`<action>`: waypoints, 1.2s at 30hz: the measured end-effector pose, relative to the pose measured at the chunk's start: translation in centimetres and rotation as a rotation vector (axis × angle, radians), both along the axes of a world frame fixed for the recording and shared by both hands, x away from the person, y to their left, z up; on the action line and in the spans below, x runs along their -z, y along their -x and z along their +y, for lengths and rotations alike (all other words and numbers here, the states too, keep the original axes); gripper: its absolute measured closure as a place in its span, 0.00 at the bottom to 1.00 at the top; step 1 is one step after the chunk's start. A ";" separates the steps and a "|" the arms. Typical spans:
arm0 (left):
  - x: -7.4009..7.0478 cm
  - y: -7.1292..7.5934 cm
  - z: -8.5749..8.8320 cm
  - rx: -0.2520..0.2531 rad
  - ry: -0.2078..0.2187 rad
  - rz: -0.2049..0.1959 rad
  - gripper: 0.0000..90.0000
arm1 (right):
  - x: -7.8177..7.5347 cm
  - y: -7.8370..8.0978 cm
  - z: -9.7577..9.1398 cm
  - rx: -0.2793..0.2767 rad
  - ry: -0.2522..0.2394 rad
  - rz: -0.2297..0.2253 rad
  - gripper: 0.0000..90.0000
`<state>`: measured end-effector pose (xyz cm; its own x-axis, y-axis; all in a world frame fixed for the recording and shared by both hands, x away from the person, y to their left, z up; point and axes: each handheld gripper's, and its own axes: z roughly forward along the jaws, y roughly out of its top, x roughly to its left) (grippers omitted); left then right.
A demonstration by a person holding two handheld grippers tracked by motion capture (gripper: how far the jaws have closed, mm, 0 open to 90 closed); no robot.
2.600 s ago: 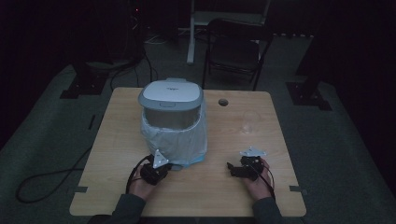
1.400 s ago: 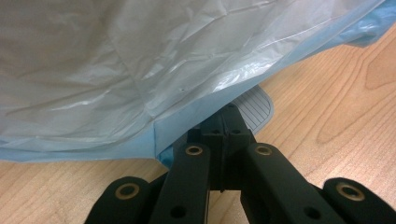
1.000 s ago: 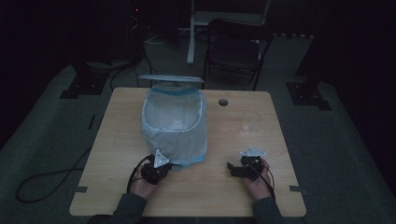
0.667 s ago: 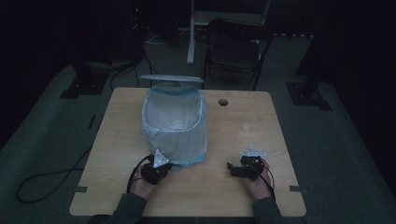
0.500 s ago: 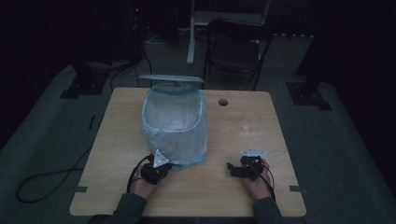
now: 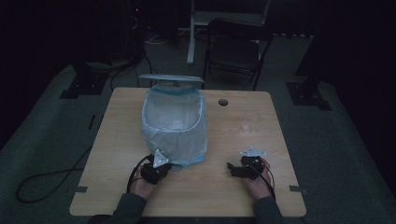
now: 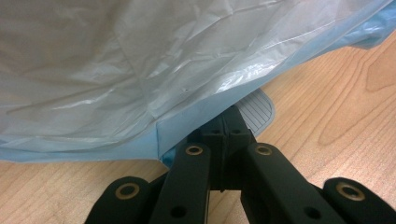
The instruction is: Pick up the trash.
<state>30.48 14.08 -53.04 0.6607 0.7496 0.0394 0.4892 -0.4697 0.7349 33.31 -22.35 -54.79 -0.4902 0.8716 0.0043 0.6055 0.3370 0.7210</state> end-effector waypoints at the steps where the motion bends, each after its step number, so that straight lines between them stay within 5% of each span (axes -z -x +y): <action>1: 0.0 0.0 0.0 0.000 -0.001 0.000 1.00 | -0.1 0.0 0.0 0.003 0.002 0.005 0.23; 7: 0.0 0.0 -0.1 0.000 -0.002 -0.001 1.00 | -0.8 0.2 -0.1 0.007 -0.002 0.046 0.34; 23: 0.0 0.0 -0.1 -0.002 -0.008 -0.004 1.00 | -4.9 -0.7 -3.3 0.094 0.009 -0.073 0.46; 36: 0.0 0.1 -0.1 -0.002 -0.008 -0.005 1.00 | -6.9 -3.1 -5.2 0.160 -0.007 -0.104 0.56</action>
